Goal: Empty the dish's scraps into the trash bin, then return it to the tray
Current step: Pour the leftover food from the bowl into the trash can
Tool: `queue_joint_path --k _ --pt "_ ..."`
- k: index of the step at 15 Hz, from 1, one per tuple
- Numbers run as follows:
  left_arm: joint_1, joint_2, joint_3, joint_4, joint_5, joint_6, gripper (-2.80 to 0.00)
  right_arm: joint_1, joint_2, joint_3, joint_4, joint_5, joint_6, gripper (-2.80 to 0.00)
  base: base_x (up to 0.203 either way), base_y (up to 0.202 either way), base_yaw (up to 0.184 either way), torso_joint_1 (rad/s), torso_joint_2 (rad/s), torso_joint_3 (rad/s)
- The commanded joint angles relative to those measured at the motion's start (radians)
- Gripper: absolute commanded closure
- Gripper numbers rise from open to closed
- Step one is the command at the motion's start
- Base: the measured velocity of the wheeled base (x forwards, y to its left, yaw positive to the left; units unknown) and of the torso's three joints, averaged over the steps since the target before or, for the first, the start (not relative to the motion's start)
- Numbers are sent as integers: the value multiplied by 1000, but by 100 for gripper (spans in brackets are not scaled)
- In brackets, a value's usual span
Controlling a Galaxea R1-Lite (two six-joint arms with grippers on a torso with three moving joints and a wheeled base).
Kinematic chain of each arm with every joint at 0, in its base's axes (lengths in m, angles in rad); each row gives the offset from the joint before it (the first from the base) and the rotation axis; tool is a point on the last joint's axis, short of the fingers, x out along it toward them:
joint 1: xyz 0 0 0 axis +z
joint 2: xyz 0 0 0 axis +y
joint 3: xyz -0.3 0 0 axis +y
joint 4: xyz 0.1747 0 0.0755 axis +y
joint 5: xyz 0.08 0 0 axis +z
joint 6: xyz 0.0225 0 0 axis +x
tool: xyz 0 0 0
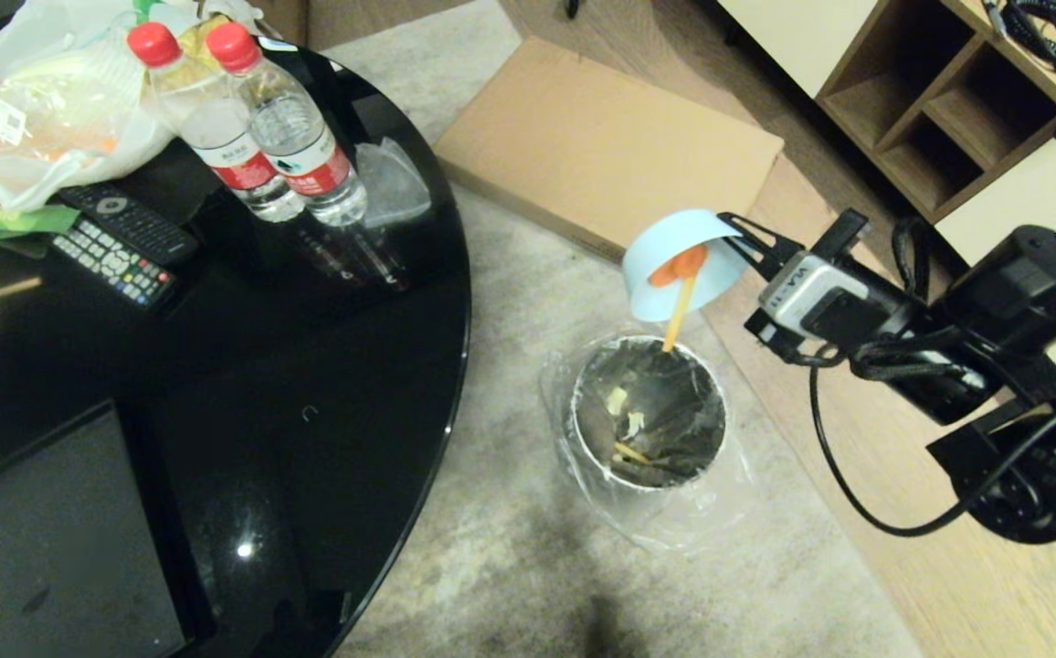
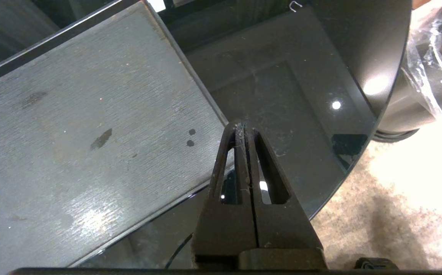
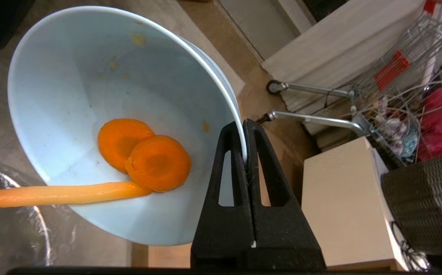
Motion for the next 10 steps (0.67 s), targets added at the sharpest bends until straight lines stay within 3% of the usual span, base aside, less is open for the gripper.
queue_joint_path --k 1,10 --pt "0 0 0 0 0 -1 0 1 -16 4 -18 5 -12 0 0 0 0 0 0 0" --pt "0 0 0 0 -1 -1 0 30 -83 36 -49 39 -35 0 0 0 0 0 0 0"
